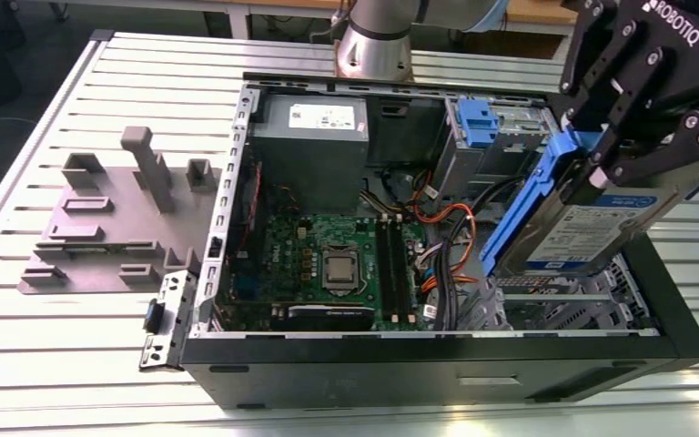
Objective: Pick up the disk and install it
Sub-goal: 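Insert the disk into the insertion slot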
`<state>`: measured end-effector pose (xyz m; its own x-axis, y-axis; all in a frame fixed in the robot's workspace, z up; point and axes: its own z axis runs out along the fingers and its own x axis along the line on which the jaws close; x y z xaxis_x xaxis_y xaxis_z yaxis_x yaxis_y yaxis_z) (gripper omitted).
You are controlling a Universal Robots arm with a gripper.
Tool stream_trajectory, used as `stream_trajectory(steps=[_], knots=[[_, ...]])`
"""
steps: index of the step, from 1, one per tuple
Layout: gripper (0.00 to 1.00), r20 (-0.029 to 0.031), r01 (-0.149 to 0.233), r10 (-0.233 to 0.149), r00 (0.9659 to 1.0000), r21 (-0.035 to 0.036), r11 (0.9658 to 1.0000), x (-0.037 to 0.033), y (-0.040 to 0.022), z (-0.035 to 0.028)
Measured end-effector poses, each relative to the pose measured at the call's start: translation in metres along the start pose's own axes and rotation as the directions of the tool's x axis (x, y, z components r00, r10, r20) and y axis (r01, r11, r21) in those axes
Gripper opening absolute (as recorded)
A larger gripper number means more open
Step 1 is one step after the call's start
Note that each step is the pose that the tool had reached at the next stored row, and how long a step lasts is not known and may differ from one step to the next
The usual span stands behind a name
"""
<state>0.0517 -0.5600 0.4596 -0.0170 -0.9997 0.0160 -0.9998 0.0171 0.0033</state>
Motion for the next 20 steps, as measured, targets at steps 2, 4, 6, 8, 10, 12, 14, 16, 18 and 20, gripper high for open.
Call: stream_trajectory(steps=[2, 4, 6, 8, 10, 12, 14, 16, 18, 20], knots=[[0.36, -0.0001, 0.000, 0.000, 1.0000, 0.0000, 1.0000, 0.0004, -0.0044, 0.0016], [0.36, 0.0000, 0.000, 0.000, 1.0000, 0.0000, 1.0000, 0.0008, -0.0083, 0.0035], [0.36, -0.0001, 0.000, 0.000, 1.0000, 0.0000, 1.0000, 0.0009, -0.0117, 0.0056], [0.36, -0.0001, 0.000, 0.000, 1.0000, 0.0000, 1.0000, 0.0011, -0.0153, 0.0075], [0.36, -0.0001, 0.000, 0.000, 1.0000, 0.0000, 1.0000, 0.0010, -0.0181, 0.0093], [0.36, -0.0001, 0.000, 0.000, 1.0000, 0.0000, 1.0000, 0.0010, -0.0195, 0.0108], [0.36, 0.0000, 0.000, 0.000, 1.0000, -0.0001, 1.0000, 0.0010, -0.0209, 0.0122], [0.36, -0.0001, -0.001, 0.001, 1.0000, -0.0001, 1.0000, 0.0009, -0.0220, 0.0134], [0.36, -0.0001, -0.002, 0.002, 1.0000, -0.0001, 1.0000, 0.0009, -0.0222, 0.0146], [0.36, 0.0000, -0.003, 0.003, 1.0000, -0.0001, 1.0000, 0.0009, -0.0222, 0.0157]])
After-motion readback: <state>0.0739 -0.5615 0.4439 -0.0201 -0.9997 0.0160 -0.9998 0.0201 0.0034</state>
